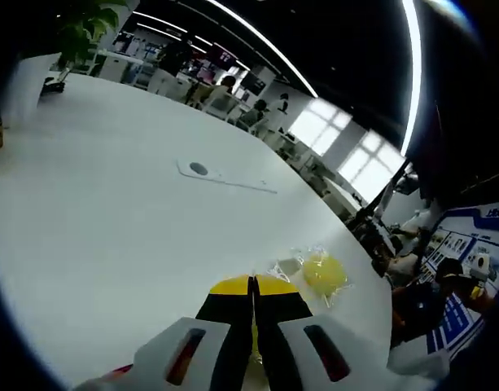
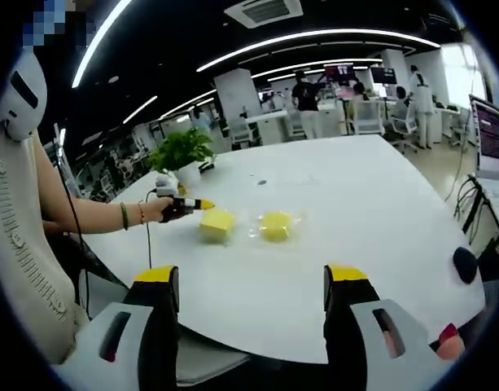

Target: Compare the silicone blocks by pressing each to a similar depth, holding the contact briefly, and releasing to observe deformation and rebound differences across the visible hardness samples.

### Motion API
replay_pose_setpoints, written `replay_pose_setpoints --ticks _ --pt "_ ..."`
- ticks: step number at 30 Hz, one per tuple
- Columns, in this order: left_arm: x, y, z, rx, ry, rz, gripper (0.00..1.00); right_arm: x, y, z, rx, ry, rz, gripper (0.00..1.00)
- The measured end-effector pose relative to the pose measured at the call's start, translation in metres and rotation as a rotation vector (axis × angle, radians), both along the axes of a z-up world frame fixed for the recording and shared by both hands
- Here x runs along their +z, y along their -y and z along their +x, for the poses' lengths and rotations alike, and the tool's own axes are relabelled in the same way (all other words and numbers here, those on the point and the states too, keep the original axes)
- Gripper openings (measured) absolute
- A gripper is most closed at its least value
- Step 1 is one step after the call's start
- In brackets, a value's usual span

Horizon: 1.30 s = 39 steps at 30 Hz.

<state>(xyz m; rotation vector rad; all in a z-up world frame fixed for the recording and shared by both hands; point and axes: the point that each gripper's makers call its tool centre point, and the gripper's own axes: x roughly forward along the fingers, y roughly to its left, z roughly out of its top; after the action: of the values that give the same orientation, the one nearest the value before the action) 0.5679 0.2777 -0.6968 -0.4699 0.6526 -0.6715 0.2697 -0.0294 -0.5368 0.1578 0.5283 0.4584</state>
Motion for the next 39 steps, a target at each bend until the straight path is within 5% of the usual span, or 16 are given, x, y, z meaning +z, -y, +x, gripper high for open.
replay_pose_setpoints --ticks 13,24,34,39 --pt "-0.028 -0.007 0.004 -0.021 -0.017 0.039 0.0 -0.009 -0.003 0.0 -0.011 -0.034 -0.014 0.66" --pt "-0.027 -0.008 0.003 -0.021 -0.001 0.037 0.0 -0.001 -0.01 0.004 0.016 0.002 -0.004 0.65" --pt "-0.01 -0.021 -0.001 0.004 0.07 0.184 0.27 0.001 -0.014 0.004 0.048 0.007 0.012 0.65" --pt "0.005 -0.025 -0.011 -0.005 0.101 0.23 0.3 0.009 -0.015 0.007 0.068 0.039 0.018 0.65"
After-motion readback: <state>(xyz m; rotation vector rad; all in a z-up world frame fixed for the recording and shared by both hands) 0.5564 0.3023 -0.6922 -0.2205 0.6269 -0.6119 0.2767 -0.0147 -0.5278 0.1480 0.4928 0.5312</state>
